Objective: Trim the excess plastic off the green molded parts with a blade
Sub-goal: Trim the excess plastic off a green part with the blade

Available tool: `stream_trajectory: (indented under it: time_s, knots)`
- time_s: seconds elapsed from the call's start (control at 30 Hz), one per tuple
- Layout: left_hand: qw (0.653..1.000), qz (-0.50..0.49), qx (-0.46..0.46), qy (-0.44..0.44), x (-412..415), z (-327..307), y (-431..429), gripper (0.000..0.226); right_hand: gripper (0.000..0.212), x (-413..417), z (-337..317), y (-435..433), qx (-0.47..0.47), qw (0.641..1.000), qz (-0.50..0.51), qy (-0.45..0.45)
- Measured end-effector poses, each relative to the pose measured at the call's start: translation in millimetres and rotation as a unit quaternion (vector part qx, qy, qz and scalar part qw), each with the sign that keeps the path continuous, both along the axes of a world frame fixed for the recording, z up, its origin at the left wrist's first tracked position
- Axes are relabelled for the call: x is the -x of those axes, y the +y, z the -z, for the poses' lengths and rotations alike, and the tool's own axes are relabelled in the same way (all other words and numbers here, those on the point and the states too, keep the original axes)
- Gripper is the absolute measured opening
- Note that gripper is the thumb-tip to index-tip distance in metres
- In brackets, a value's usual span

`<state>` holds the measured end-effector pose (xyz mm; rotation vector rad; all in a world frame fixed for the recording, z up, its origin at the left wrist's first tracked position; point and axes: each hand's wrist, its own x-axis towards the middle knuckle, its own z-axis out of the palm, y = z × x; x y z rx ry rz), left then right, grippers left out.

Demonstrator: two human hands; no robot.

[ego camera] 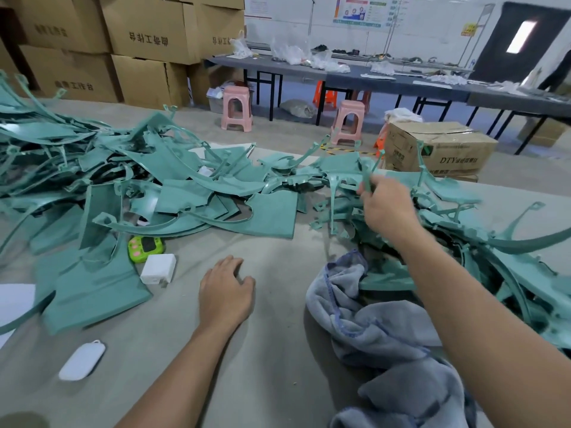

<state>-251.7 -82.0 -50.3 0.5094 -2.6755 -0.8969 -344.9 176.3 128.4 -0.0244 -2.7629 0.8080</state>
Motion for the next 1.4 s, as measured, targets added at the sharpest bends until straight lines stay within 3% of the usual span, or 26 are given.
stream_trajectory:
  time_s: [0.07,0.2,0.3,0.4,0.47,0.57,0.67,0.7,0.73,0.77,0.8,0.83,0.87,0.93,1.0,1.1,1.13,1.2,1.27,1.33,1.4]
  knots:
    - [1.000,-0.003,0.002,0.001,0.8,-1.0,0.9,0.051,0.016,-14.6,-31.1,-6.0,0.126,0.988,-0.040,0.084]
    - [1.000,0.006,-0.001,0.000,-1.4,-2.3,1.3,0.051,0.018,-59.8,-62.4,-46.8,0.336,0.910,-0.241,0.038]
    - [0.999,0.030,-0.013,0.010,-4.9,-6.3,-0.6,0.048,0.016,-76.4,-61.5,-66.6,0.521,0.818,-0.242,0.036]
    - [0.973,0.104,-0.207,0.017,-18.4,-17.5,-5.9,0.026,0.012,-81.3,-47.4,-62.9,0.717,0.682,-0.138,0.042]
    - [0.934,0.174,-0.312,0.016,-34.3,-21.8,-2.1,0.018,0.015,-87.0,-34.3,-55.7,0.793,0.602,-0.087,0.044]
    - [0.849,0.198,-0.490,-0.001,-60.1,-30.6,19.1,0.049,0.023,-99.4,-29.8,-38.2,0.820,0.560,-0.085,0.079]
    - [0.800,0.240,-0.549,-0.030,-73.6,-42.6,45.3,0.060,0.044,-108.5,-40.9,-22.2,0.850,0.503,-0.133,0.081]
    - [0.767,0.254,-0.587,-0.039,-76.7,-46.8,52.0,0.062,0.048,-110.3,-42.8,-19.5,0.859,0.484,-0.146,0.076]
    - [0.711,0.246,-0.656,-0.050,-79.4,-50.2,55.7,0.068,0.050,-111.6,-41.0,-18.2,0.868,0.470,-0.146,0.068]
    - [0.632,0.238,-0.735,-0.062,-82.6,-55.3,56.4,0.074,0.052,-113.6,-36.5,-18.3,0.876,0.460,-0.133,0.056]
    - [0.563,0.239,-0.789,-0.057,-86.6,-58.2,54.4,0.074,0.053,-116.1,-28.5,-19.8,0.882,0.457,-0.106,0.042]
    - [0.526,0.240,-0.815,-0.043,-90.1,-61.0,51.7,0.068,0.053,-118.6,-17.7,-22.4,0.884,0.461,-0.074,0.024]
    - [0.526,0.230,-0.818,-0.024,-91.3,-62.3,48.2,0.057,0.051,-121.7,-5.1,-25.4,0.879,0.474,-0.043,0.001]
    - [0.589,0.170,-0.790,0.005,-88.3,-63.4,39.9,0.037,0.045,-130.0,24.1,-30.0,0.854,0.517,0.005,-0.066]
    - [0.664,0.129,-0.737,0.021,-84.7,-58.1,24.6,0.033,0.037,-137.9,48.7,-32.2,0.810,0.568,0.023,-0.143]
    - [0.704,0.156,-0.693,0.017,-90.6,-51.2,-1.2,0.039,0.010,-151.4,63.5,-23.9,0.719,0.656,0.004,-0.229]
    - [0.713,0.174,-0.679,0.018,-93.5,-49.4,-9.5,0.038,0.012,-157.0,63.2,-20.6,0.696,0.673,-0.017,-0.251]
    - [0.755,0.222,-0.616,0.042,-99.2,-47.4,-24.4,0.040,0.039,-162.5,64.5,-14.3,0.670,0.684,-0.049,-0.284]
    - [0.804,0.269,-0.526,0.071,-104.8,-52.1,-33.7,0.044,0.038,-165.6,60.9,-12.7,0.644,0.704,-0.049,-0.295]
    - [0.818,0.281,-0.492,0.104,-107.5,-56.1,-36.5,0.043,0.039,-166.8,57.4,-12.6,0.599,0.743,-0.034,-0.294]
    - [0.789,0.255,-0.541,0.139,-107.2,-57.8,-33.7,0.043,0.038,-164.7,57.7,-8.9,0.538,0.809,-0.010,-0.238]
